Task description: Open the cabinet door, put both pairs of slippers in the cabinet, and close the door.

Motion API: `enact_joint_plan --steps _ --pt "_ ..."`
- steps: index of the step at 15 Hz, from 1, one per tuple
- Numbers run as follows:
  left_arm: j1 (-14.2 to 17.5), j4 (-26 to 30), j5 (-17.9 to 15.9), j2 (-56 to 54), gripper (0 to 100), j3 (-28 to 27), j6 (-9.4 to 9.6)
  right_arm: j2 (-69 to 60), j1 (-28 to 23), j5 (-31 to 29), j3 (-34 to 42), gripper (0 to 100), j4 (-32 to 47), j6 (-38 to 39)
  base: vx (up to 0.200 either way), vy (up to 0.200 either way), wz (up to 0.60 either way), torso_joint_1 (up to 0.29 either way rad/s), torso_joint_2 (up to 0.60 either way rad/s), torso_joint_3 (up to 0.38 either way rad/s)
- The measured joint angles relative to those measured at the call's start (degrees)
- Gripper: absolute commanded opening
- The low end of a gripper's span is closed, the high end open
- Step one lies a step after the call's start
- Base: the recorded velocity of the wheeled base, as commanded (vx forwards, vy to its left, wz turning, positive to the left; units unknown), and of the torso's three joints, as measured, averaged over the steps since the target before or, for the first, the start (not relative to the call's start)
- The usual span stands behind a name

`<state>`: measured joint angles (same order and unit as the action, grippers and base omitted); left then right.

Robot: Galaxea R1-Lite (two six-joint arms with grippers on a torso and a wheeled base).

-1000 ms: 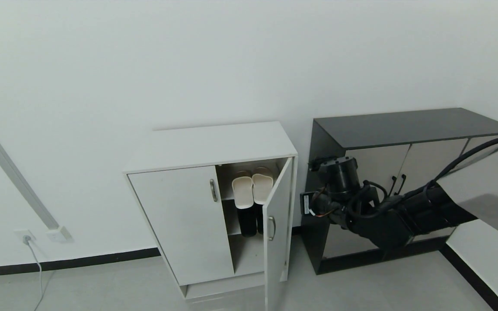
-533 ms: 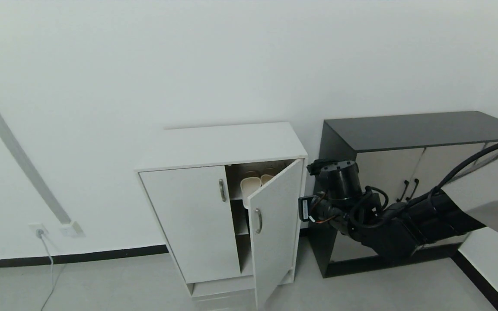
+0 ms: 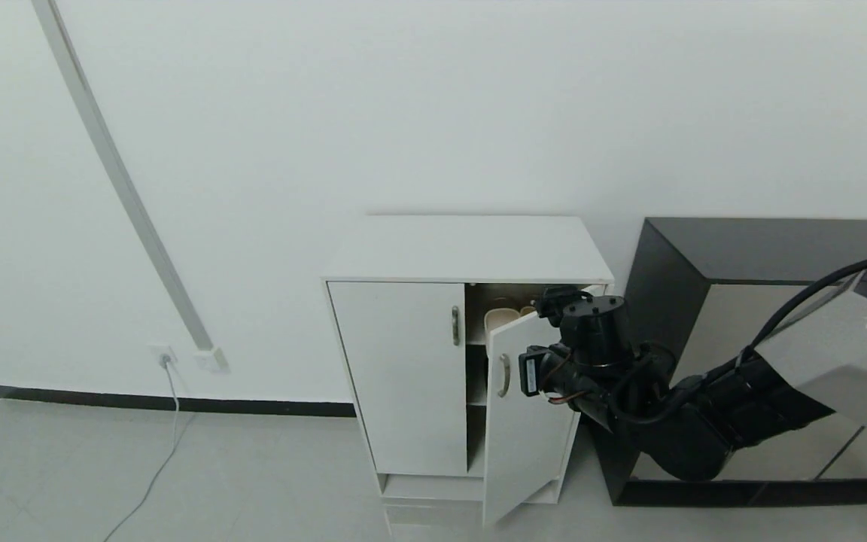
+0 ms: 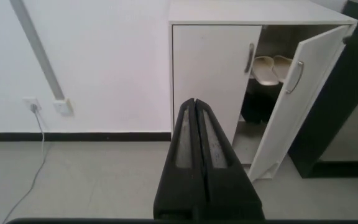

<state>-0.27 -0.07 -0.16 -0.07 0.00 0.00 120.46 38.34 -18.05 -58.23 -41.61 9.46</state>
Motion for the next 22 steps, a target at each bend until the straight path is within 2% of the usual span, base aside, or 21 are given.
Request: enact_joint_plan --steps 2,4,8,14,17,22 --pt "0.0 0.0 0.0 0.0 0 0.0 0.0 0.0 -0.1 0.0 1.7 0 -0.4 0.1 0.0 0.0 0.0 0.0 0.0 0.0" --pt "0.0 0.0 -0.1 0.0 0 0.0 0.0 -0.2 -0.4 0.3 4.4 0 -4.4 0.2 0.0 0.0 0.0 0.0 0.0 0.0" --pt "0.0 0.0 -0.2 0.0 0 0.0 0.1 -0.5 -0.1 2.1 14.1 0 -16.0 0.0 0.2 0.0 0.0 -0.005 0.0 0.004" --pt "0.0 0.0 -0.2 0.0 0 0.0 0.1 -0.6 -0.1 3.1 24.6 0 -26.9 0.1 0.167 0.0 0.0 0.006 0.0 0.002" --pt "0.0 0.0 -0.1 0.0 0 0.0 0.1 0.0 -0.2 4.2 24.7 0 -27.4 0.0 0.0 0.0 0.0 0.0 0.0 0.0" --pt "0.0 0.0 -0.1 0.0 0 0.0 0.1 2.6 -0.4 5.5 20.0 0 -27.2 0.0 0.0 0.0 0.0 0.0 0.0 0.0"
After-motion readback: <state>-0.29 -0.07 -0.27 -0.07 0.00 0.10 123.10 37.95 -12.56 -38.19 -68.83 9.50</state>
